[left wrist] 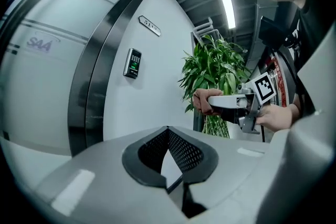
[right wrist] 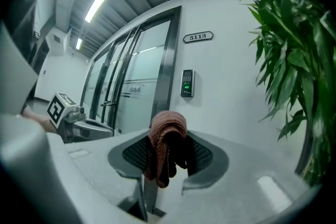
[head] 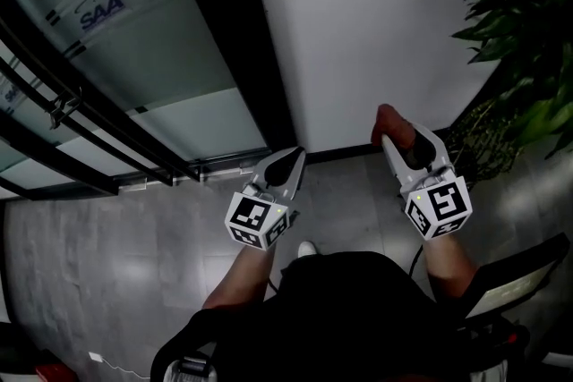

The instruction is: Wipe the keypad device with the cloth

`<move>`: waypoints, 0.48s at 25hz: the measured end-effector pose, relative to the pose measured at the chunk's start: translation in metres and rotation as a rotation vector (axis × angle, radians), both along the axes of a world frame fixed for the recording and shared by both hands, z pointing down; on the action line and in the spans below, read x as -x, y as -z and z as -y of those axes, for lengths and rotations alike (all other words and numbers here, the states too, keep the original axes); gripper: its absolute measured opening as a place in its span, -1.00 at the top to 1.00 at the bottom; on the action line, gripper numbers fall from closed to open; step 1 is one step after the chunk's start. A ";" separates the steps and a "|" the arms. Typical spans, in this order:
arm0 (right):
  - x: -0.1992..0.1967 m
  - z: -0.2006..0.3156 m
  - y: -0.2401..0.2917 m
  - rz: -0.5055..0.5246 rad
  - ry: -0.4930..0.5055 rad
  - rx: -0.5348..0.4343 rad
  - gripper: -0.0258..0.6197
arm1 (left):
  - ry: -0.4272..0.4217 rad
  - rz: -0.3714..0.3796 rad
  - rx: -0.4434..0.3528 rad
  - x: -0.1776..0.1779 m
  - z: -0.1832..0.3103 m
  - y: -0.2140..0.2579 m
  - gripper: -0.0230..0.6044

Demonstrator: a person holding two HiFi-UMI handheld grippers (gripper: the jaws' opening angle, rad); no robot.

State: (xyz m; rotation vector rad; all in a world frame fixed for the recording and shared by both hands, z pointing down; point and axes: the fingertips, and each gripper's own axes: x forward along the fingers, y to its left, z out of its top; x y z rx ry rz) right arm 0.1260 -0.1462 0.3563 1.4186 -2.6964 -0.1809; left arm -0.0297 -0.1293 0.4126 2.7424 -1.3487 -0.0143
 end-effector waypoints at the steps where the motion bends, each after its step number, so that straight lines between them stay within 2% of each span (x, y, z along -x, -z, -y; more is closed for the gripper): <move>1: -0.004 -0.007 -0.006 0.007 0.005 0.016 0.47 | 0.006 0.001 0.004 -0.004 -0.004 -0.001 0.87; 5: -0.017 -0.029 -0.025 0.011 0.029 0.051 0.47 | 0.042 0.008 0.012 -0.013 -0.014 -0.004 0.87; 12: -0.026 -0.052 -0.040 0.004 0.053 0.053 0.47 | 0.072 0.024 0.000 -0.022 -0.028 -0.002 0.87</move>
